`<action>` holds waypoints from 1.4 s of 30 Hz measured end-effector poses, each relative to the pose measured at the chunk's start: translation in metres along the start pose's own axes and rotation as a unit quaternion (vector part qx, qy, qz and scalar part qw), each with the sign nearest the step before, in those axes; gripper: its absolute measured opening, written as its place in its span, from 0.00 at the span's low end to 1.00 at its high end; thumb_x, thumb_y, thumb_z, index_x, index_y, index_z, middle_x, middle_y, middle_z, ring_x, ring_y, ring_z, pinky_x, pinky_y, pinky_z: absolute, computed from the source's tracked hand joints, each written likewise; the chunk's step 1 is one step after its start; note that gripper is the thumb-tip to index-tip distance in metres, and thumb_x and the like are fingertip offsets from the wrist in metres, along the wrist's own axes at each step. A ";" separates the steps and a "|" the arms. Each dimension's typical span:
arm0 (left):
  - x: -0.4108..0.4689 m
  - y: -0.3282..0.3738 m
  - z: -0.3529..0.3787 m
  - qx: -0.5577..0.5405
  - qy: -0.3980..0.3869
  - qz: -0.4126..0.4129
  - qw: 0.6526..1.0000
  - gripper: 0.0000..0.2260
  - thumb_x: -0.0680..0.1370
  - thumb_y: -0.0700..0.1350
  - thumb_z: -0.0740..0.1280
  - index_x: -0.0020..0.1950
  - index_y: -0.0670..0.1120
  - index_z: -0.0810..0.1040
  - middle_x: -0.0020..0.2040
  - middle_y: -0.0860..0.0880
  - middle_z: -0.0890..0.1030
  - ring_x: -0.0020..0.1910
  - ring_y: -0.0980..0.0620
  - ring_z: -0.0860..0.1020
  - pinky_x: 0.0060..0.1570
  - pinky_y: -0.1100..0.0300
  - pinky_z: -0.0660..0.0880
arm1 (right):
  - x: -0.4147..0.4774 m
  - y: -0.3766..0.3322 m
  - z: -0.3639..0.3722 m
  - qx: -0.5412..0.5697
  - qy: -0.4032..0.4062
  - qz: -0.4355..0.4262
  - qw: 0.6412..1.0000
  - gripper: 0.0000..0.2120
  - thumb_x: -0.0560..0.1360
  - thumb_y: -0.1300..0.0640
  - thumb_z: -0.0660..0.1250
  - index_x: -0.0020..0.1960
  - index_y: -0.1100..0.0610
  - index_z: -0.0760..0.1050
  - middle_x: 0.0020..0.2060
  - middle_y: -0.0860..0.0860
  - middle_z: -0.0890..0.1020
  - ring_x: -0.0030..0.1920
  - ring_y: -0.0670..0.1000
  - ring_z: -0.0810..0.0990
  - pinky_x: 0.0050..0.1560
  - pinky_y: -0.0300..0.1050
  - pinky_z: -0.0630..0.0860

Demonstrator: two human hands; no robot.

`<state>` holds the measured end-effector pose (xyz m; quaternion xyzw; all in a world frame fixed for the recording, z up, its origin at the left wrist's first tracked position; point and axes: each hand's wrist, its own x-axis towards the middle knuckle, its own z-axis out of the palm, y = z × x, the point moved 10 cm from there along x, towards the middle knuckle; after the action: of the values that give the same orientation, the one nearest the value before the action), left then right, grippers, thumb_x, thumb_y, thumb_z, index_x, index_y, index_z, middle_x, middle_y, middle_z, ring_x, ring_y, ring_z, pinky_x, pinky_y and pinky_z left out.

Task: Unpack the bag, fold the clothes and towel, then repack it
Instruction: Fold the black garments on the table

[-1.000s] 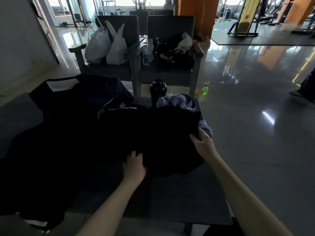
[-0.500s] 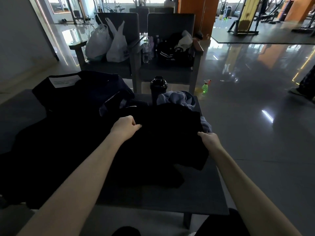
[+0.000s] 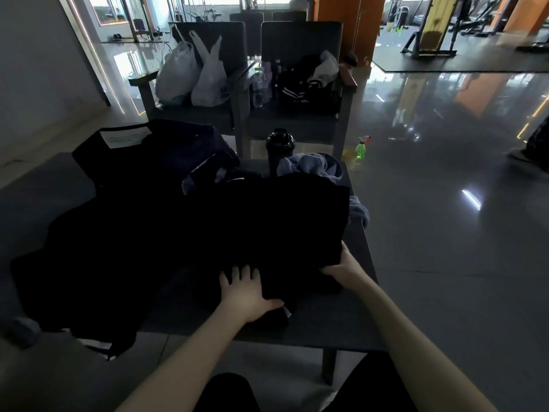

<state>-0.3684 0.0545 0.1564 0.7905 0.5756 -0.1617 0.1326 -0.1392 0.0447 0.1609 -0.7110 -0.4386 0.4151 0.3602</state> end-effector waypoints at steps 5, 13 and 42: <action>-0.005 -0.010 -0.006 -0.092 0.045 -0.008 0.995 0.26 0.78 0.42 0.62 0.75 0.50 0.59 0.71 0.41 0.62 0.67 0.42 0.65 0.61 0.47 0.71 | -0.011 0.022 -0.018 -0.036 0.065 0.102 0.992 0.22 0.76 0.64 0.59 0.69 0.63 0.62 0.55 0.56 0.75 0.48 0.52 0.72 0.37 0.42 0.68; -0.016 -0.083 -0.052 0.068 0.146 -0.053 0.986 0.09 0.75 0.38 0.67 0.54 0.46 0.77 0.55 0.46 0.77 0.55 0.48 0.73 0.48 0.58 0.70 | -0.028 0.047 -0.072 -0.038 0.141 0.141 0.979 0.17 0.73 0.58 0.65 0.57 0.68 0.71 0.49 0.62 0.79 0.45 0.58 0.80 0.35 0.44 0.72; 0.054 -0.130 -0.095 -0.144 0.171 -0.135 0.965 0.20 0.82 0.55 0.51 0.63 0.42 0.71 0.58 0.44 0.73 0.52 0.44 0.75 0.50 0.50 0.76 | 0.008 -0.026 -0.071 -0.269 0.227 -0.009 0.936 0.20 0.77 0.55 0.61 0.66 0.64 0.67 0.61 0.61 0.73 0.62 0.61 0.71 0.59 0.55 0.71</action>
<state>-0.4669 0.1782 0.2177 0.6941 0.7082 0.0440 0.1214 -0.0815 0.0512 0.2099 -0.8526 -0.4468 0.1061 0.2494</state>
